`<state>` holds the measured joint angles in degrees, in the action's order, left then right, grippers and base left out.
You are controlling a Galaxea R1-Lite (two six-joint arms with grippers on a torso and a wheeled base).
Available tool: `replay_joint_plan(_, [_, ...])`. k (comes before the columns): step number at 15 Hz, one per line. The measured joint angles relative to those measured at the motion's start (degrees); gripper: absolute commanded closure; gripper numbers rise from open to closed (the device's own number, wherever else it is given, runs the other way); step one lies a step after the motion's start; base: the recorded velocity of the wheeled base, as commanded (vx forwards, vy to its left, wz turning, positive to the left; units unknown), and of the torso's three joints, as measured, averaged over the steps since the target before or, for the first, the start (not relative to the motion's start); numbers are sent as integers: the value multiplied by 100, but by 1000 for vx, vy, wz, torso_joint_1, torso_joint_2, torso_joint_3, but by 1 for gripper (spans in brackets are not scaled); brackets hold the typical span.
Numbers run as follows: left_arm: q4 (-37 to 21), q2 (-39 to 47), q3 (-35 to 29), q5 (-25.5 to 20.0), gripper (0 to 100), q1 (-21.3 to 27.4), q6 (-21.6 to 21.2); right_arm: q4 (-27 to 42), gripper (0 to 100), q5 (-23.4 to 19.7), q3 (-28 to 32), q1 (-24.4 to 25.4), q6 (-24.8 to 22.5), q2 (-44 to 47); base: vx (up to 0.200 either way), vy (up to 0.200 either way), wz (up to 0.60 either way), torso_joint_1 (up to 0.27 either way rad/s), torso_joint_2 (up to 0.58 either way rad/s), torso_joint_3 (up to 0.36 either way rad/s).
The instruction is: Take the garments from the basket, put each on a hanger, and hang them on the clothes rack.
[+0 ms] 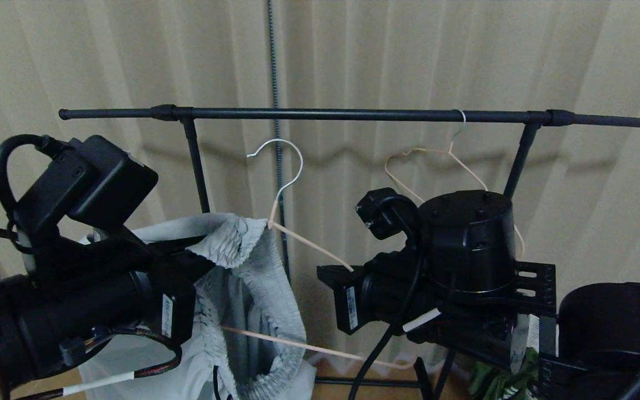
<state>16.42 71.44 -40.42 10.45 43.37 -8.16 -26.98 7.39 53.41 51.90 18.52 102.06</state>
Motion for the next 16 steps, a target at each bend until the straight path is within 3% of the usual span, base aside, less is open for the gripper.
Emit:
replay_joint_plan(5, [-6, -13, 33, -41, 0, 4, -18, -556, 100, 119, -313, 0, -380, -29, 0, 0, 0, 0, 0, 0])
replay_joint_plan(8, [108, -71, 110, -310, 0, 4, -27, -991, 100, 156, -547, -72, -735, -40, 0, 0, 0, 0, 0, 0])
replay_joint_plan(12, [633, -156, 368, -330, 0, -2, -233, -1114, 100, 158, -781, -361, -976, -149, 0, 0, 0, 0, 0, 0])
replay_joint_plan(16, [712, -283, 622, -361, 0, -22, -456, -1107, 100, 150, -1065, -757, -1362, -482, 0, 0, 0, 0, 0, 0])
